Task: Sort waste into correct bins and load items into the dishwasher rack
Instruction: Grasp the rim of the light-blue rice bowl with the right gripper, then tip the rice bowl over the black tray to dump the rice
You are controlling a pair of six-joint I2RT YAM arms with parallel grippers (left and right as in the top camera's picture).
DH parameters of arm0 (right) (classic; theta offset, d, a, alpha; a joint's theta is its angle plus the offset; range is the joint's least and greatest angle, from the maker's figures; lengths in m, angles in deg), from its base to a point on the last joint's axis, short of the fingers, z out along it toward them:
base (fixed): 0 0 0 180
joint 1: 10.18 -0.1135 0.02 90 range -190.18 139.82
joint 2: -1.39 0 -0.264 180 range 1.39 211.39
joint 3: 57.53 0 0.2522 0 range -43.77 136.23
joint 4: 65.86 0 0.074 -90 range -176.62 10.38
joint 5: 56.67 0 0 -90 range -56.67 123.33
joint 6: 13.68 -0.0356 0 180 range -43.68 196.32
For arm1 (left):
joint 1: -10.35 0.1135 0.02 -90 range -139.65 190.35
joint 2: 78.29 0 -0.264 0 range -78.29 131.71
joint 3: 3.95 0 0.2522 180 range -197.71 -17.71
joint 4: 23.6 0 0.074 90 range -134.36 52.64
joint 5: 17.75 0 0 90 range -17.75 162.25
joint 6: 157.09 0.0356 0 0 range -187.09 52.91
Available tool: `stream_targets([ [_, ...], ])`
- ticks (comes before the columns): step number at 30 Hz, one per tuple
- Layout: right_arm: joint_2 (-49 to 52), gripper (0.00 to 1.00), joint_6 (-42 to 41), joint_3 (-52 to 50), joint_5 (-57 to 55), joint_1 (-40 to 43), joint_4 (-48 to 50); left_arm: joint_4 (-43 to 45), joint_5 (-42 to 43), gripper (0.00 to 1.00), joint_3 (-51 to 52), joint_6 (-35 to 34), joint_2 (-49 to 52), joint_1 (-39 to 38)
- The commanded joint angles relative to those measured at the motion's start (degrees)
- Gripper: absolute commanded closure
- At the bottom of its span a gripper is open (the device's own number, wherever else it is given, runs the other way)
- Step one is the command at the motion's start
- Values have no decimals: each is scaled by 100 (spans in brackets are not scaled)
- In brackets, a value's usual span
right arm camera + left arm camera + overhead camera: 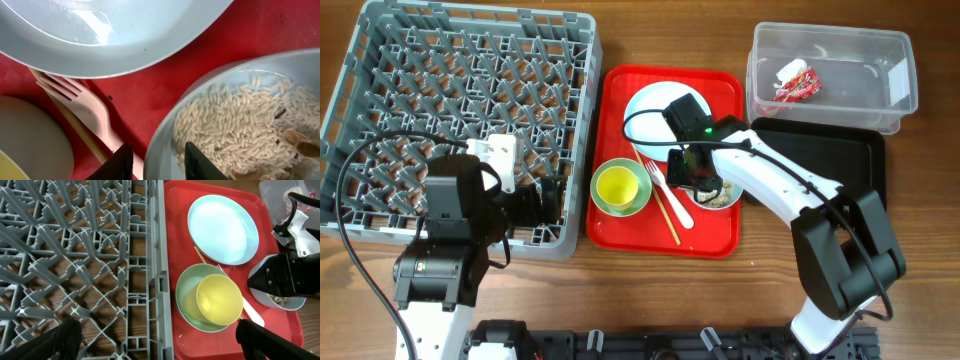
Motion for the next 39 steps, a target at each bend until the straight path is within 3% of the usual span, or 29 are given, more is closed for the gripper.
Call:
stream_targets([
  [1, -24, 64, -4, 44, 26, -9, 57, -4, 70, 0, -85, -35, -11, 7],
  [7, -22, 64, -17, -66, -188, -9, 310, -7, 68, 0, -85, -35, -11, 7],
  [9, -22, 65, -17, -66, -195, -9, 326, -26, 68, 0, -85, -35, -11, 7],
  [11, -22, 73, -22, -66, -197, -9, 369, -26, 70, 0, -85, -35, -11, 7],
  [18, -17, 75, -28, -195, -260, -13, 358, -68, 70, 0, -85, -35, -11, 7],
  [22, -17, 95, -48, -195, -258, -13, 337, -68, 70, 0, -85, -35, -11, 7],
  [29, -146, 96, 160, 422, -238, -13, -487, -66, 68, 0, -85, -35, -11, 7],
  [34, -807, 96, 450, 957, -208, 33, -756, -66, 68, 0, -85, -35, -11, 7],
  [39, -1432, 96, 728, 960, 472, 713, -772, -66, 68, 0, -85, -33, -11, 7],
])
